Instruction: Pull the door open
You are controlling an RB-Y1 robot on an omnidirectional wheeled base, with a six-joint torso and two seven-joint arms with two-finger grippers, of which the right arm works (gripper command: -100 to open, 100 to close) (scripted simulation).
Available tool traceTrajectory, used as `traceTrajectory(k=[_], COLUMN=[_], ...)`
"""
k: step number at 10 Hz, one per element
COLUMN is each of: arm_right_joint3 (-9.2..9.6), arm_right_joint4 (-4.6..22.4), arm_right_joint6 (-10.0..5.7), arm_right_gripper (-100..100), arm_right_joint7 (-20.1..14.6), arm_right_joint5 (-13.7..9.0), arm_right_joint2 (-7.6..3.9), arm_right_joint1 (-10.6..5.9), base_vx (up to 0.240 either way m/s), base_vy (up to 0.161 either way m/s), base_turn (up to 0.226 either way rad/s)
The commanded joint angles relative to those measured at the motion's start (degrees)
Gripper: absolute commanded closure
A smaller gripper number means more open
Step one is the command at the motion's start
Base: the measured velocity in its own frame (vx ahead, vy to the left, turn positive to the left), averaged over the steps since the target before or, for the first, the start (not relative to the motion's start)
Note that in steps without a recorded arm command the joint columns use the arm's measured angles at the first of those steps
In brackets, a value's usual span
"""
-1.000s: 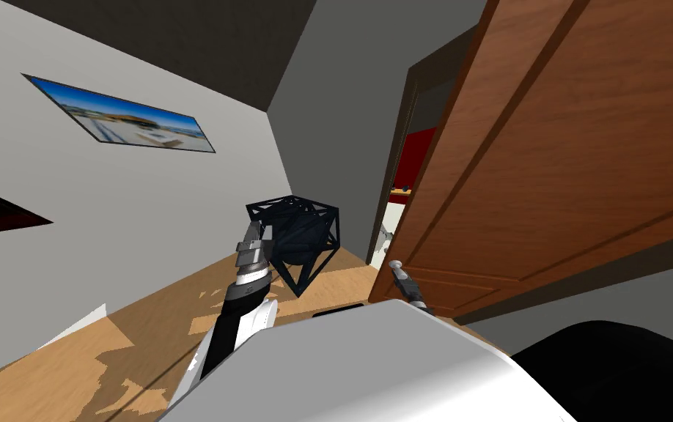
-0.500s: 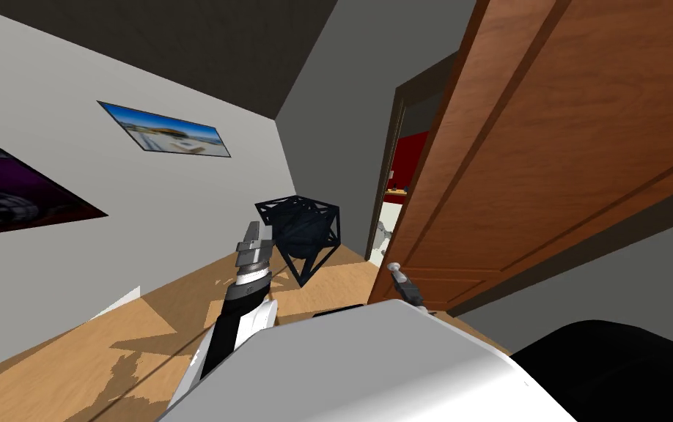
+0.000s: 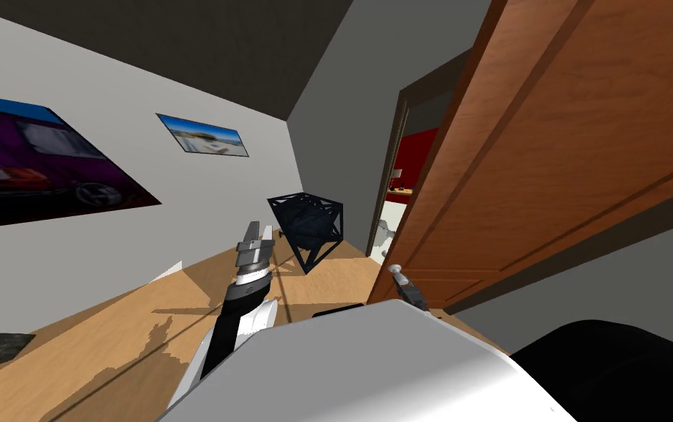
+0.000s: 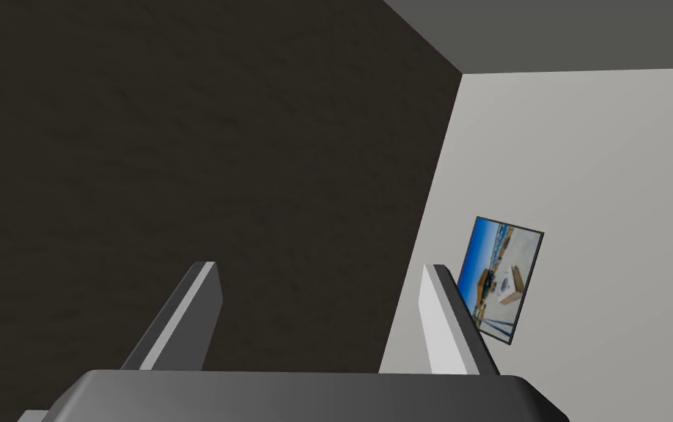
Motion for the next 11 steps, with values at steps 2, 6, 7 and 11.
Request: traceTrajectory(k=[2, 6, 7, 11], arm_right_joint3=[1.29, 2.41, 2.66, 3.73], arm_right_joint4=[1.49, 3.08, 3.44, 5.03], arm_right_joint6=[-2.32, -3.59, -3.97, -5.63], arm_right_gripper=[100, 100, 100, 100], arm_right_joint7=[-1.81, -3.07, -3.42, -4.96], arm_right_joint5=[0.69, 1.37, 1.52, 2.19], arm_right_joint2=[-1.18, -1.64, -1.84, -2.73], arm_right_joint1=[0.35, -0.11, -0.22, -0.71], base_vx=[-0.24, -0.193, -0.218, -0.2], base_vy=[-0.02, -0.02, -0.045, -0.037], base_turn=[0.128, 0.118, 0.12, 0.124])
